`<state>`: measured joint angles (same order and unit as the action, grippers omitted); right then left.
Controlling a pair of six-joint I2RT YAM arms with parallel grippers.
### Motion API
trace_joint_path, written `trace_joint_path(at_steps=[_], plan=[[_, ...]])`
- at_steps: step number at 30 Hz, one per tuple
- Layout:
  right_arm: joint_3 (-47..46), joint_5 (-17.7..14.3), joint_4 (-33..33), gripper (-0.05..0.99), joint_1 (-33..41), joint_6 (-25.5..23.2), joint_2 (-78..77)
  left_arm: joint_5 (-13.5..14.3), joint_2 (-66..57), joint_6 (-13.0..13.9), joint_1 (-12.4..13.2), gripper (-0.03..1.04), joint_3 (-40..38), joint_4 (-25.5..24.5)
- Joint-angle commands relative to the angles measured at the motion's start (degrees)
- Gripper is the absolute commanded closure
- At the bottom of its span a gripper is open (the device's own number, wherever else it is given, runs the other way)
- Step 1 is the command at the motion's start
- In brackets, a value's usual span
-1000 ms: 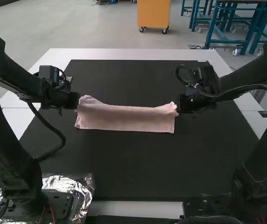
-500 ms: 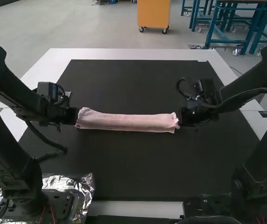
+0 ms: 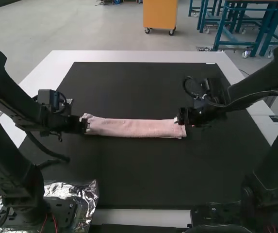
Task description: Fold the towel.
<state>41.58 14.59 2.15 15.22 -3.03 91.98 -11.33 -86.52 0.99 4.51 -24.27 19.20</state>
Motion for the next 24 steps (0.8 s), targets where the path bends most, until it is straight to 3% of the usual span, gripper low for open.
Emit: trace_joint_path(at_steps=[1,5,22,24], plan=[[1.7,-1.0,0.1,0.03,0.7,-0.4,-2.0,0.4,3.2,-2.2,0.6,0.03,-3.3,0.3],[1.4,-1.1,0.6,0.03,1.5,-0.3,0.1,0.4,4.1,-4.3,0.6,0.04,-5.0,-0.2],[1.0,-1.4,6.5,0.03,4.3,-0.1,9.7,0.4,4.1,-5.0,0.6,0.04,-6.0,-1.6],[0.9,-1.4,7.1,0.13,4.8,0.0,10.7,0.4,4.2,-5.0,0.6,0.04,-6.0,-1.6]])
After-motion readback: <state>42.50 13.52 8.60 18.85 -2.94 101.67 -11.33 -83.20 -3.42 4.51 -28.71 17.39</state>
